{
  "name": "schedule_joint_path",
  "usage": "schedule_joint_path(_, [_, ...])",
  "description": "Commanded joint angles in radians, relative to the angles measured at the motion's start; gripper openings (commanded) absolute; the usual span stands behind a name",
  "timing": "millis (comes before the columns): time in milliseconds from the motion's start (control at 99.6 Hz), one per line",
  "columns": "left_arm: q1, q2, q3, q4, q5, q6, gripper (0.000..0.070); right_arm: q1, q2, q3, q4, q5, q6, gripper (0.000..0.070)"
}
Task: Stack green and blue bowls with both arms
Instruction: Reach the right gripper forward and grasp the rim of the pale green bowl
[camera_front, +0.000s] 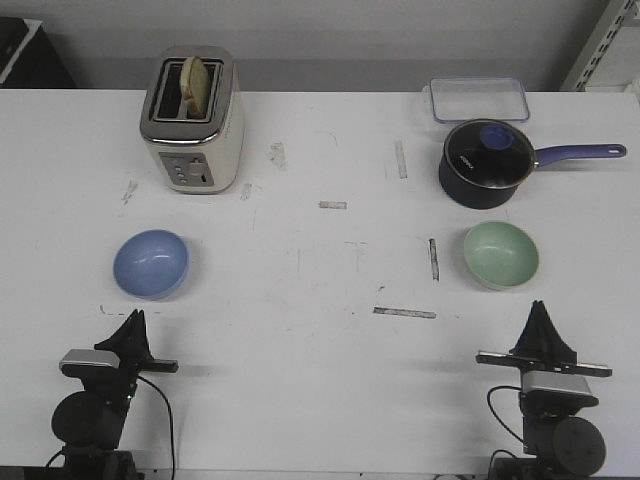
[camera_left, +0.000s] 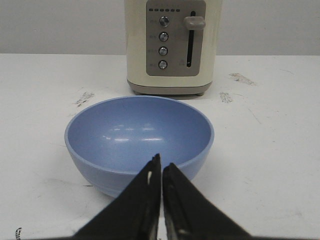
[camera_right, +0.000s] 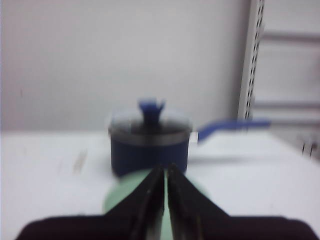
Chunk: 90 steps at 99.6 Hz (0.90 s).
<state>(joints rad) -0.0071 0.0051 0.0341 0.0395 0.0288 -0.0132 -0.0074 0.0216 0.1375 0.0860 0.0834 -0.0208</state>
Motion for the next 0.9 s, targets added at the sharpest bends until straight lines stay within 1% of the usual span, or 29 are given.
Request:
schedule_joint_path(0, [0.0,-0.002,-0.021,0.012,0.001,0.001,0.0002,0.0,0.04,0.117,-0.019,0.003,0.006,0.0004])
schedule_joint_path(161, [0.0,-0.002,-0.021,0.012,0.001,0.001,0.0002,0.0,0.248,0.406,-0.153,-0.001,0.006,0.0009])
schedule_joint_path(221, [0.0,-0.002,-0.021,0.013,0.001,0.001,0.0002,0.0,0.335,0.507,-0.201,-0.007,0.006,0.0038])
schedule_joint_path(311, [0.0,-0.002,-0.021,0.012,0.001,0.001,0.0002,0.0,0.494,0.675,-0.298,-0.016,0.006,0.0238])
schedule_joint_path(321, [0.0,-0.002,-0.021,0.012,0.001,0.001,0.0002,0.0,0.502,0.683,-0.304,-0.016,0.006,0.0249])
schedule_joint_path(341, [-0.001,-0.002,-0.021,0.012,0.001,0.001,0.0002,0.0,0.544,0.724,-0.336,-0.02,0.006,0.03])
schedule_joint_path(371, [-0.001,-0.002,-0.021,0.012,0.001,0.001,0.0002,0.0,0.595,0.773,-0.378,-0.031,0.005,0.0343])
schedule_joint_path(401, [0.0,-0.002,-0.021,0.012,0.001,0.001,0.0002,0.0,0.642,0.819,-0.422,-0.04,0.005,0.0366])
schedule_joint_path(542, [0.0,-0.002,-0.021,0.012,0.001,0.001,0.0002,-0.005,0.848,0.998,-0.62,-0.058,-0.005,0.0378])
schedule_joint_path(642, [-0.001,-0.002,-0.021,0.012,0.001,0.001,0.0002,-0.029,0.978,1.072,-0.719,-0.071,-0.006,0.0425])
schedule_joint_path(702, [0.0,-0.002,-0.021,0.012,0.001,0.001,0.0002,-0.055,1.043,1.09,-0.76,-0.101,-0.014,0.0428])
schedule_joint_path(803, [0.0,-0.002,-0.021,0.012,0.001,0.001,0.0002,-0.124,1.152,1.094,-0.824,-0.198,-0.042,0.0428])
schedule_joint_path(843, [-0.001,-0.002,-0.021,0.012,0.001,0.001,0.0002,-0.151,1.192,1.094,-0.844,-0.216,-0.063,0.0428])
schedule_joint_path(893, [-0.001,-0.002,-0.021,0.012,0.001,0.001,0.0002,-0.175,1.233,1.094,-0.86,-0.214,-0.086,0.0428])
